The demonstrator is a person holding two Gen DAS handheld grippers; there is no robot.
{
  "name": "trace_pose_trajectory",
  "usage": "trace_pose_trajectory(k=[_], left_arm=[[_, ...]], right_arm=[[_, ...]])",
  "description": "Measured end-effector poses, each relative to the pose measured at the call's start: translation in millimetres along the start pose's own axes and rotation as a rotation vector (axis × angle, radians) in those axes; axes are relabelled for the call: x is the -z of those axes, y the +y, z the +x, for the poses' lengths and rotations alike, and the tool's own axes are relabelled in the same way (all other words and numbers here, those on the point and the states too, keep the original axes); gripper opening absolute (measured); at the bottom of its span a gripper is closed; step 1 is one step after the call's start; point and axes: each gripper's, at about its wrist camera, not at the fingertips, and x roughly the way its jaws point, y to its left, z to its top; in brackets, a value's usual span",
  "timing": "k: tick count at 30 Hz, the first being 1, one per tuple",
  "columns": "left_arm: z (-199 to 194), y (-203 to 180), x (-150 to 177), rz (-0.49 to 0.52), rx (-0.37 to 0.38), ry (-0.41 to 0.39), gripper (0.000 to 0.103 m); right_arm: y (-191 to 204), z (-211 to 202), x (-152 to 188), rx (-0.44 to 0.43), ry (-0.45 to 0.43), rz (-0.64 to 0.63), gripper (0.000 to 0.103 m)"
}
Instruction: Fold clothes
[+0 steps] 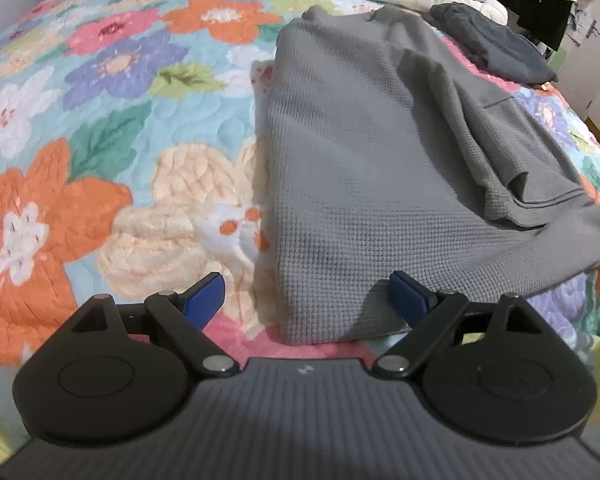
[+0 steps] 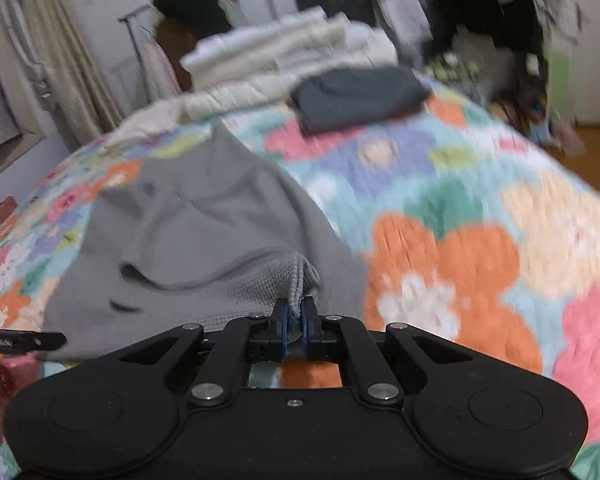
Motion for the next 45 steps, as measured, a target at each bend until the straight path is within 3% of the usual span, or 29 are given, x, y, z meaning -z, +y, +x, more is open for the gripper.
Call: trace_pose_trajectory(k=[4, 8, 10, 14, 18, 19, 21, 23, 25, 28, 30, 32, 34, 36, 39, 41, 43, 44, 45], left_arm=[[-11.2, 0.5, -0.9, 0.003, -0.018, -0.043, 0.089], [-21.2, -2.4, -5.2, 0.007, 0.017, -0.077, 0.089], [-18.3, -3.9, -5.9, 0.011, 0.025, -0.060, 0.089], [5.3, -3.2, -1.5, -0.013, -0.028, 0.070, 0.093], [4.4, 3.9, -3.8, -0.053, -0.010, 0.091, 0.093], [3.9, 5.5, -3.6, -0.062, -0.008, 0.092, 0.093], [-0.4, 7.4, -3.6, -0.079, -0.001, 0.081, 0.091], [-11.6, 6.3, -7.6, -0.071, 0.027, 0.029, 0.090], [-26.6, 2.5, -13.7, -0.055, 0.075, -0.048, 0.090], [-36.1, -8.2, -27.7, -0.027, 0.161, -0.112, 0.090], [-31.1, -18.2, -37.7, 0.002, 0.199, -0.100, 0.090], [-23.5, -24.8, -42.2, 0.010, 0.193, -0.071, 0.090], [-17.7, -22.3, -38.7, -0.005, 0.186, -0.040, 0.090], [-11.8, -14.6, -32.7, -0.034, 0.185, -0.027, 0.090], [0.6, -0.8, -26.6, -0.078, 0.155, 0.012, 0.090], [6.6, 7.8, -25.6, -0.118, 0.169, 0.042, 0.090], [8.6, 12.1, -24.9, -0.149, 0.188, 0.059, 0.090], [8.7, 12.4, -24.9, -0.151, 0.186, 0.064, 0.090], [8.4, 12.0, -24.7, -0.149, 0.181, 0.065, 0.090]], right_arm=[[4.9, -7.2, -0.6, 0.007, -0.019, -0.029, 0.006], [15.1, -15.3, -9.8, 0.021, -0.042, -0.089, 0.007], [16.1, -11.8, -7.8, 0.043, -0.027, -0.111, 0.007], [12.0, 13.4, 13.0, 0.095, 0.053, -0.163, 0.007], [29.6, 18.6, 29.0, 0.156, 0.038, -0.319, 0.008], [31.4, 16.5, 27.0, 0.166, 0.040, -0.334, 0.012], [32.2, 9.3, 19.6, 0.193, 0.042, -0.332, 0.044], [30.7, -6.5, 7.6, 0.203, 0.001, -0.305, 0.049], [34.3, -22.1, -7.1, 0.166, -0.042, -0.295, 0.050], [50.5, -34.6, -27.9, 0.036, -0.090, -0.309, 0.055], [67.9, -24.5, -36.6, -0.080, -0.042, -0.363, 0.071], [88.4, -2.1, -34.6, -0.166, 0.036, -0.433, 0.074], [110.7, 21.8, -28.6, -0.214, 0.100, -0.510, 0.074], [130.5, 40.7, -20.4, -0.198, 0.115, -0.570, 0.074], [145.6, 57.7, -16.6, -0.158, 0.101, -0.623, 0.073], [141.9, 64.8, -23.0, -0.146, 0.088, -0.588, 0.071], [135.1, 68.2, -31.5, -0.149, 0.086, -0.544, 0.053], [130.4, 68.4, -36.5, -0.156, 0.091, -0.520, 0.025], [126.0, 69.1, -41.5, -0.162, 0.094, -0.497, 0.014]])
